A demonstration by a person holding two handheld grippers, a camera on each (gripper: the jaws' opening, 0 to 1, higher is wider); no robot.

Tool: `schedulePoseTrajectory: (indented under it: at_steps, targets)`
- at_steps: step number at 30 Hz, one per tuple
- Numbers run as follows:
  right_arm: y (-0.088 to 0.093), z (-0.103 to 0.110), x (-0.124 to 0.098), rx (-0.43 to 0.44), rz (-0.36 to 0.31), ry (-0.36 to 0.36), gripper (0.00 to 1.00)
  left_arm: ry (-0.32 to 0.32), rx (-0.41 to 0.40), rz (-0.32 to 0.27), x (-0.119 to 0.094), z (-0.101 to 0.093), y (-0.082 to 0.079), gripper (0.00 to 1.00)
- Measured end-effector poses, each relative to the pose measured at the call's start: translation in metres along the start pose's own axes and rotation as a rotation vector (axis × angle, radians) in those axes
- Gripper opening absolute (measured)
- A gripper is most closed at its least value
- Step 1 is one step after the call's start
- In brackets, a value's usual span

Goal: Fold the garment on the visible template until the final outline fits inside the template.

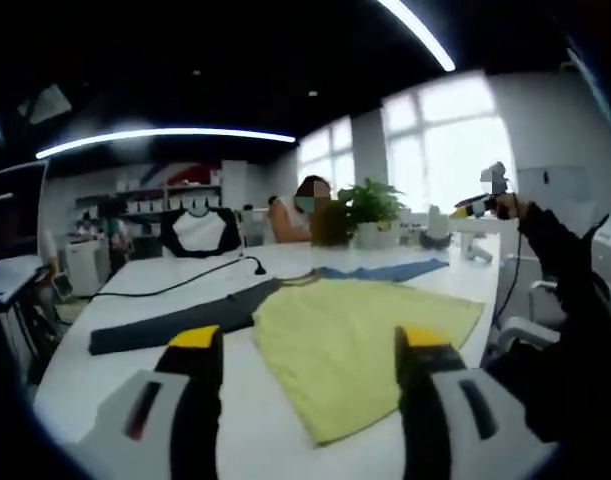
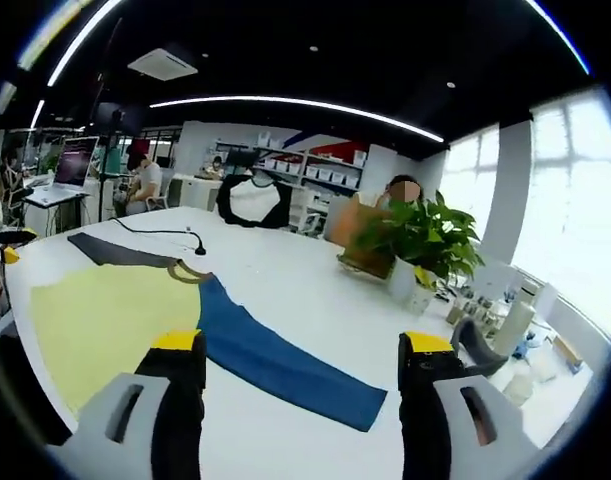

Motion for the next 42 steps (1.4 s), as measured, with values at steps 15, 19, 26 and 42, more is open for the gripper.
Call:
schedulePoseTrajectory:
  at_steps: [15, 19, 26, 42]
  targets:
    - [0.032, -0.018, 0.044, 0.032, 0.084, -0.037, 0.99, -0.038, 0.036, -0.013, 0.000, 0.001, -0.006, 1.00]
    - [0.044, -0.035, 0.058, 0.016, 0.162, 0.012, 0.99, -0.048, 0.055, -0.030, -0.004, 0.001, -0.013, 1.00]
    - [0.075, -0.056, 0.085, 0.052, 0.281, 0.052, 0.99, -0.072, 0.069, -0.051, -0.007, 0.004, -0.018, 1.00]
    - [0.123, -0.087, 0.103, 0.199, 0.402, 0.175, 0.80, -0.082, 0.068, -0.035, -0.006, 0.007, -0.015, 1.00]
Point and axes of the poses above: the point that each gripper's makers call its tool centre point, and the gripper's own axes: x roughly forward along the fingers, z roughly to its left, y roughly out of its underside, the point moved 3 cm from there along -x, roughly backward along the fingers, and after that the axes turned 1 degree about -x, right-handed, at the moved point
